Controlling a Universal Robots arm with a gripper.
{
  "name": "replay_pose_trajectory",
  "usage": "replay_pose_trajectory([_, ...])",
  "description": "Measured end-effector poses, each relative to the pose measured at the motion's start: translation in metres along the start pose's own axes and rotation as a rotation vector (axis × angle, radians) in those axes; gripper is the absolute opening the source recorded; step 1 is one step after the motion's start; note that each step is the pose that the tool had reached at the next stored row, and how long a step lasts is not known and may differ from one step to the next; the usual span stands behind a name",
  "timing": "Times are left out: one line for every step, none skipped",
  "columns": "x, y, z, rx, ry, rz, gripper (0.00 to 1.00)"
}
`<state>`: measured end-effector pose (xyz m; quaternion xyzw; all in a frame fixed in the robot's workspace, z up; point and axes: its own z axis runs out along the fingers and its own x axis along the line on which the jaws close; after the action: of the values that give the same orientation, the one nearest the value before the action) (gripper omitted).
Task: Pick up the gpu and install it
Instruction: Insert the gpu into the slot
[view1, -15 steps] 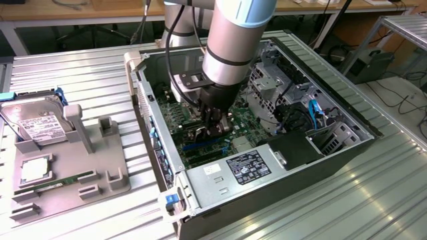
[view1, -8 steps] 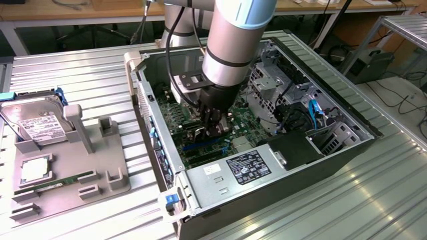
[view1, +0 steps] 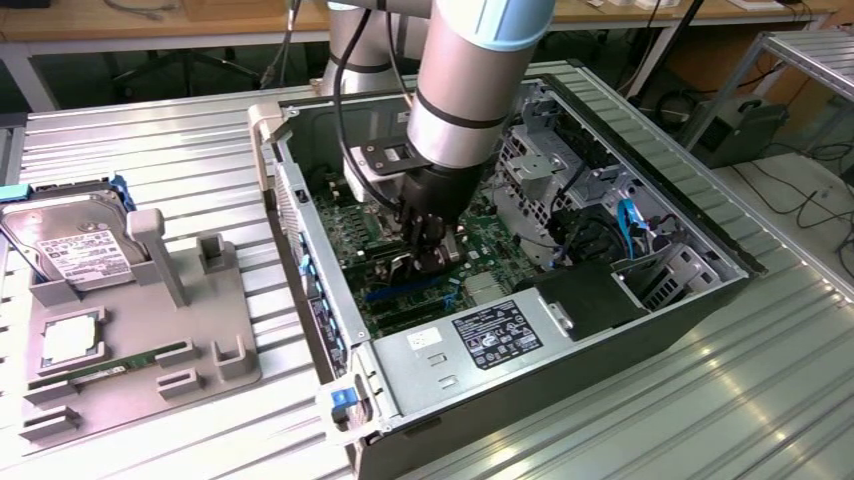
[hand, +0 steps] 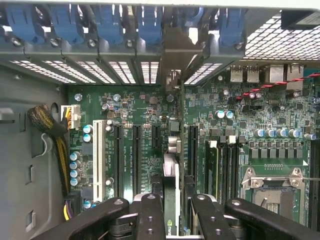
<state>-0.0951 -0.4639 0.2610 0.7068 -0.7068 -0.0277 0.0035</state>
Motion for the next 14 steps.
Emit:
replay_pose_trajectory([-0.0001, -0.0001, 0.0008, -0.0001, -0.0007, 0.011, 0.26])
replay_pose_trajectory([-0.0002, -0.0001, 0.0011, -0.0002, -0.0009, 0.016, 0.26])
replay_pose_trajectory([-0.0004, -0.0002, 0.0014, -0.0003, -0.0012, 0.02, 0.26])
replay_pose_trajectory([-0.0007, -0.0002, 0.0015, -0.0006, -0.0013, 0.022, 0.26])
replay_pose_trajectory([-0.0008, -0.0001, 0.0015, -0.0009, -0.0013, 0.023, 0.26])
replay_pose_trajectory([-0.0009, 0.0, 0.0015, -0.0013, -0.0013, 0.024, 0.26])
replay_pose_trajectory([-0.0009, 0.0, 0.0015, -0.0018, -0.0012, 0.025, 0.26])
replay_pose_trajectory([-0.0009, 0.0002, 0.0015, -0.0023, -0.0013, 0.025, 0.26])
replay_pose_trajectory([-0.0009, 0.0003, 0.0016, -0.0028, -0.0013, 0.026, 0.26])
replay_pose_trajectory([-0.001, 0.0005, 0.0016, -0.0032, -0.0013, 0.026, 0.26])
replay_pose_trajectory([-0.001, 0.0008, 0.0016, -0.0036, -0.0013, 0.026, 0.26])
replay_pose_trajectory([-0.001, 0.0013, 0.0018, -0.0039, -0.0014, 0.026, 0.26])
replay_pose_trajectory([-0.001, 0.0018, 0.0019, -0.004, -0.0014, 0.026, 0.26])
replay_pose_trajectory([-0.0009, 0.0026, 0.0022, -0.0047, -0.0013, 0.026, 0.26])
